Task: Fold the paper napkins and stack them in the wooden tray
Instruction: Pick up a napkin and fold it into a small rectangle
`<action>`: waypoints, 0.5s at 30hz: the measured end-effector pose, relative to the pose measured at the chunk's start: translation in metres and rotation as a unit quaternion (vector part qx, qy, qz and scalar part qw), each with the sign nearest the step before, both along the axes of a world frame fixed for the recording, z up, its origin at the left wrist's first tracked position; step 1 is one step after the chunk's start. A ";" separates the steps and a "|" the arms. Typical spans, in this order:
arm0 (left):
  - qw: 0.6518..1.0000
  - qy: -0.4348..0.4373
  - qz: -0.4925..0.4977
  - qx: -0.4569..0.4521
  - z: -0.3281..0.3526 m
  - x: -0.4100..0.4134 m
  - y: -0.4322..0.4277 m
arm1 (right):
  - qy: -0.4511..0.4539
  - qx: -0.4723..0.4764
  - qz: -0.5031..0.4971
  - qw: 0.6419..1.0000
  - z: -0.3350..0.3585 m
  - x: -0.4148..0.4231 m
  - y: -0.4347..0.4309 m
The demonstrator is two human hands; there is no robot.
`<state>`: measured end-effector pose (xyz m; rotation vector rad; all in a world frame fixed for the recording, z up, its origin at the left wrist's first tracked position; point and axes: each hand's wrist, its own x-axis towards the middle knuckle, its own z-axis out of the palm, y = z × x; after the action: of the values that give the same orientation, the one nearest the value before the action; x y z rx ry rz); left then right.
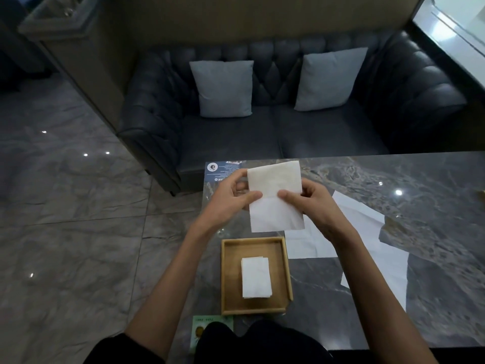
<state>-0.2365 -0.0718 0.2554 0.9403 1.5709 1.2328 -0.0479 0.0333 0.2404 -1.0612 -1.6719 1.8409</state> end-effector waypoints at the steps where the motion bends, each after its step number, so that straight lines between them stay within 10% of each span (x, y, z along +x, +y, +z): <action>1: 1.000 -0.007 -0.009 -0.003 0.000 -0.001 0.000 | 0.003 -0.004 -0.007 1.000 0.000 0.000 0.000; 15: 0.995 -0.095 0.003 0.000 -0.007 0.003 -0.001 | -0.012 0.063 0.006 0.998 0.007 0.005 0.001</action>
<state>-0.2333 -0.0731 0.2479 0.7934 1.4249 1.2868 -0.0429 0.0346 0.2477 -1.0254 -1.7858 1.7116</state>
